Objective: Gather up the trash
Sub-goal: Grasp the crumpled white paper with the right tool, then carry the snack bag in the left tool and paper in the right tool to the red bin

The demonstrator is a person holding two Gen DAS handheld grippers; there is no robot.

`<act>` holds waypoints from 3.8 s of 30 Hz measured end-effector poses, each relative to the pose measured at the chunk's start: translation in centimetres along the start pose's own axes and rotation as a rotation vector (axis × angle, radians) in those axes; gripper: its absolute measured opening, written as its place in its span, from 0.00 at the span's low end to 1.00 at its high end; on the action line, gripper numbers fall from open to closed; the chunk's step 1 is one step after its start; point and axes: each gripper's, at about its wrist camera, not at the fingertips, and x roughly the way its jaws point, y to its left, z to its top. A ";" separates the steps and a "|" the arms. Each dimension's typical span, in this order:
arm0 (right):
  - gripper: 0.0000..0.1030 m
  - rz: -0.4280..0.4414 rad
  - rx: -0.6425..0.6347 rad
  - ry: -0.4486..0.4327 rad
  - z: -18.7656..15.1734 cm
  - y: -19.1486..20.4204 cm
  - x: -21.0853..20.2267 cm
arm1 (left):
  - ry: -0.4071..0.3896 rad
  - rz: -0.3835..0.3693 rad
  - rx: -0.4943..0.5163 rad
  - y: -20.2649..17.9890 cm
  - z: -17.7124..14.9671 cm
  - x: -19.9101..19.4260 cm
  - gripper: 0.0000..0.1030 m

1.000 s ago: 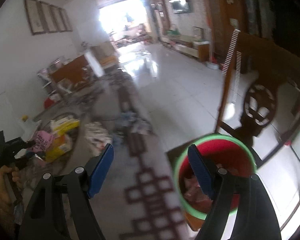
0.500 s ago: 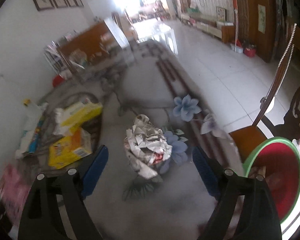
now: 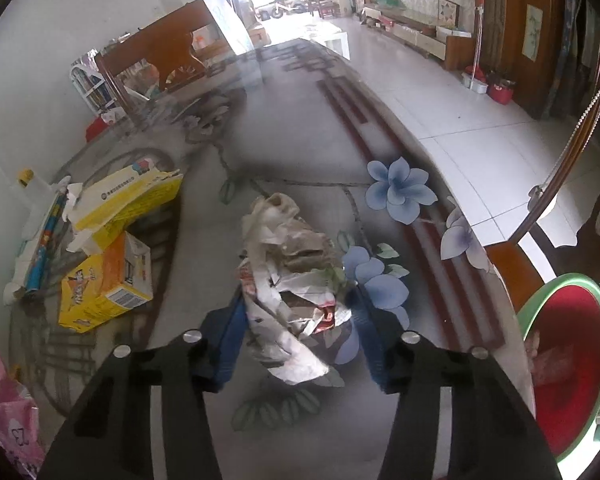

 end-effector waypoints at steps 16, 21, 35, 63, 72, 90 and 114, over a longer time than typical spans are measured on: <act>0.39 0.115 0.003 -0.072 -2.9 0.0 -7.0 | 0.009 0.030 -0.016 0.4 0.0 0.2 0.41; 0.39 0.141 -0.005 -0.067 -5.1 0.0 -8.8 | 0.008 0.046 -0.007 0.3 -0.1 0.2 0.41; 0.39 0.159 -0.049 -0.076 -9.6 0.0 -12.0 | 0.005 0.077 0.028 -0.1 -0.4 0.1 0.41; 0.39 0.210 -0.094 -0.116 -11.2 0.4 -15.8 | 0.028 -0.008 0.080 -2.5 -1.3 1.1 0.41; 0.39 0.178 -0.047 -0.156 -11.8 -4.1 -19.5 | 0.047 -0.036 0.098 -3.6 -1.9 1.7 0.41; 0.39 0.177 0.264 -0.254 -12.9 -16.9 -21.4 | 0.137 -0.057 0.209 -9.6 -6.2 6.8 0.41; 0.40 -0.035 0.490 -0.232 -16.2 -28.5 -19.1 | 0.351 -0.241 0.473 -26.1 -13.2 18.9 0.41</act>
